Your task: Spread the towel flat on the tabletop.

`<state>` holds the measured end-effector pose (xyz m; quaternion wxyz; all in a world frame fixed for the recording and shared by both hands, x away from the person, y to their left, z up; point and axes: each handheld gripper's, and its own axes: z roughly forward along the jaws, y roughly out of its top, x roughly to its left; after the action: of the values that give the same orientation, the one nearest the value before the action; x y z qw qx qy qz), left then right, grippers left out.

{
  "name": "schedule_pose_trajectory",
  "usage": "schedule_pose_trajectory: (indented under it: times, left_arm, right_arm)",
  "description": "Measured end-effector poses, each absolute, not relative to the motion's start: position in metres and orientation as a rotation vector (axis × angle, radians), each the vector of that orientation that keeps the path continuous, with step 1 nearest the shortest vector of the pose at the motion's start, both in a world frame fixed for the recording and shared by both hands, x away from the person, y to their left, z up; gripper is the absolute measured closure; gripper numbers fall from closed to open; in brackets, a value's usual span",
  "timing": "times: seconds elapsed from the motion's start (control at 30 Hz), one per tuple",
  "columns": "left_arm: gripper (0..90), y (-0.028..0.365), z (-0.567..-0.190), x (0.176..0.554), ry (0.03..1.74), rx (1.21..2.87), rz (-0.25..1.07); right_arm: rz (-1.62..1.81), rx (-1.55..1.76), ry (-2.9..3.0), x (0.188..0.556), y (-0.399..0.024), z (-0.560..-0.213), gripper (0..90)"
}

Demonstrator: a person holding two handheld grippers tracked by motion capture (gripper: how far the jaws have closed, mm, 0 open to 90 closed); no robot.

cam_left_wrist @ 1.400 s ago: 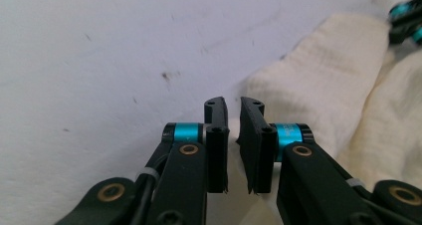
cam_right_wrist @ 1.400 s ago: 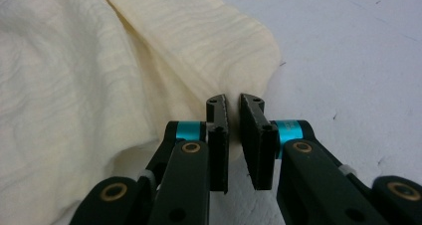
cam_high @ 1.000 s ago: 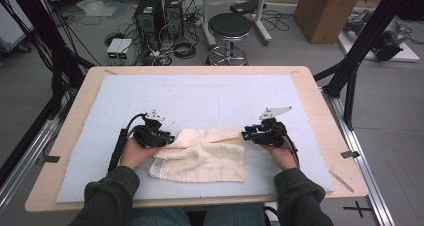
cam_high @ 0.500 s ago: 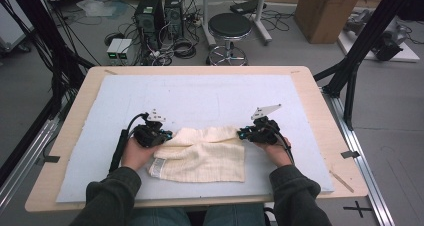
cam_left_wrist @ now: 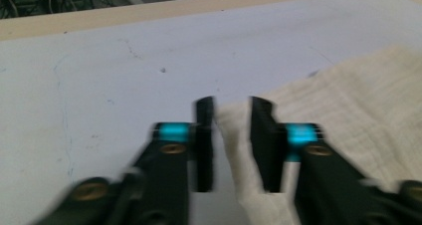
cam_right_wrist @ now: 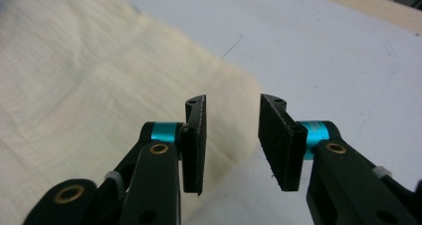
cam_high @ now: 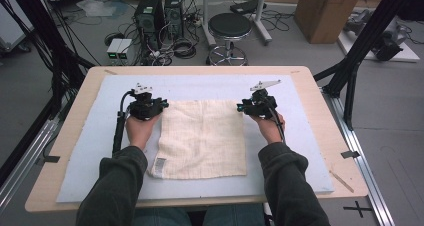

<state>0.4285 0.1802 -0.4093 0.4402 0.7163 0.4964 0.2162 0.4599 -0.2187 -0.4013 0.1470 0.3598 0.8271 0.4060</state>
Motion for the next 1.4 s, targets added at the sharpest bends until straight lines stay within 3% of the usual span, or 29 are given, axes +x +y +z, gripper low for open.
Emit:
schedule_pose_trajectory:
  times: [0.23, 0.53, 1.0, 1.4]
  left_arm:
    - [62.6, 0.189, -0.407, 0.407, 1.126, 1.840, 0.478]
    - [57.0, 0.199, -0.394, 0.350, 0.935, 1.867, 0.435]
    - [52.5, 0.207, -0.423, 0.274, 0.755, 1.974, 0.298]
    - [54.1, 0.201, -0.442, 0.269, 0.702, 2.153, 0.184]
  right_arm:
    - [1.172, 0.958, 2.495, 0.441, -0.216, -0.397, 54.4]
    - [1.291, 0.746, 2.501, 0.391, -0.216, -0.374, 52.5]
    - [1.372, 0.587, 2.622, 0.325, -0.226, -0.414, 49.9]
    - [1.241, 0.509, 2.776, 0.308, -0.221, -0.439, 54.9]
